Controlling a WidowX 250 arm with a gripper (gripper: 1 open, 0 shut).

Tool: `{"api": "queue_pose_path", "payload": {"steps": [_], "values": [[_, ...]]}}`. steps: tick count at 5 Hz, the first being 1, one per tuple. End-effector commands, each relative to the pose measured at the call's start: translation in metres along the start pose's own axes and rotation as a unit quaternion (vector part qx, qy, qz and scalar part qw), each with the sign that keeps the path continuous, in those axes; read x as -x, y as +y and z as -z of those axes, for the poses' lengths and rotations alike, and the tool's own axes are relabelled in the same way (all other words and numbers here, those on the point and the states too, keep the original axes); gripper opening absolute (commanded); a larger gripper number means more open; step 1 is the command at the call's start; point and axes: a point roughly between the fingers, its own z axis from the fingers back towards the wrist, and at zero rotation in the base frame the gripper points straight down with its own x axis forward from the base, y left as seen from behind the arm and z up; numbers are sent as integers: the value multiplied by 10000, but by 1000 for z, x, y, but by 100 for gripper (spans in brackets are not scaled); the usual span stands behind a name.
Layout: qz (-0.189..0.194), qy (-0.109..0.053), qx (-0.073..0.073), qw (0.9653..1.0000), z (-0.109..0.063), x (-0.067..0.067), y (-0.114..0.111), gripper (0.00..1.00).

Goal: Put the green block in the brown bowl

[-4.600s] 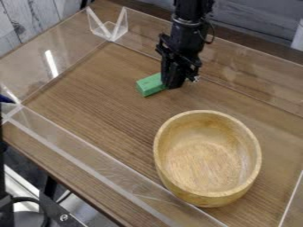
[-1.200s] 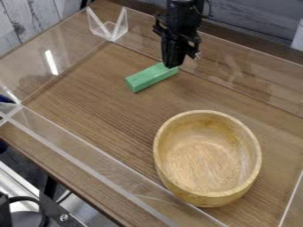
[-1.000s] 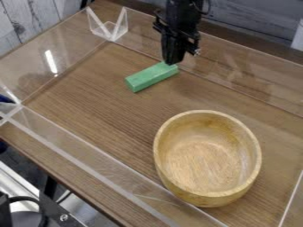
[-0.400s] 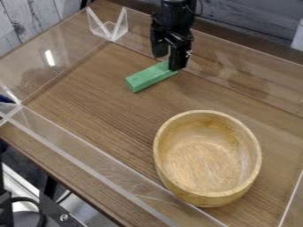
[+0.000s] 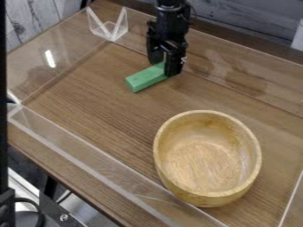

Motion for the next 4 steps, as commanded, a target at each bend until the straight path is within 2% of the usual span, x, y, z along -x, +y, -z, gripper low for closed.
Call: {"api": "queue_pose_path", "payload": {"steps": [1,4], "values": [[-62,-311,-183,9993,-19,-6,11,0],[-361,-367,-204,9985,-34,0,7,0]]}}
